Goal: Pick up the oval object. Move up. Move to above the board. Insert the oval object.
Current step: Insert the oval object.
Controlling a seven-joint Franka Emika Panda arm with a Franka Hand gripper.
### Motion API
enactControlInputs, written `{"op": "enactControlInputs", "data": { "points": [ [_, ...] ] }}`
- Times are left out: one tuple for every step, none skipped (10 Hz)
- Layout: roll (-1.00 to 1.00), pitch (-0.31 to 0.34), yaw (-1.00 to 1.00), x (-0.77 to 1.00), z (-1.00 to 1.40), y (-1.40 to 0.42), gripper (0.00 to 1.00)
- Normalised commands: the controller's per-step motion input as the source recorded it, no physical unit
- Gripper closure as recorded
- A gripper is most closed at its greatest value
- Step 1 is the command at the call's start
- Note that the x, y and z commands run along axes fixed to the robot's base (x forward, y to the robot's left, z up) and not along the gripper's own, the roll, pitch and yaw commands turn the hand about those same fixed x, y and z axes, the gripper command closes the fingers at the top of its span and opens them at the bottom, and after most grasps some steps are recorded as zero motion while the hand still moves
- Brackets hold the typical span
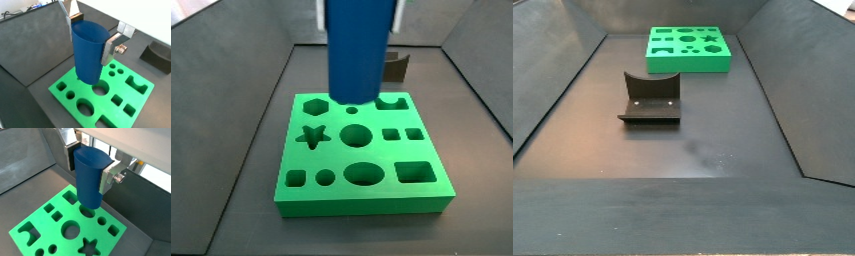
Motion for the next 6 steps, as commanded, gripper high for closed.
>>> {"op": "enactControlInputs", "data": {
  "points": [
    [0.19,0.027,0.11,0.29,-0.31,-0.25,1.00],
    [0.19,0.030,0.10,0.27,-0.31,-0.23,1.00],
    [0.21,0.019,0.10,0.17,-0.33,-0.23,1.00],
    [0.20,0.014,0.07,0.14,-0.32,-0.20,1.00],
    [0.19,0.000,0.04,0.06,-0.34,-0.16,1.00],
    [0.17,0.000,0.01,0.00,-0.34,-0.14,1.00]
  ]
}}
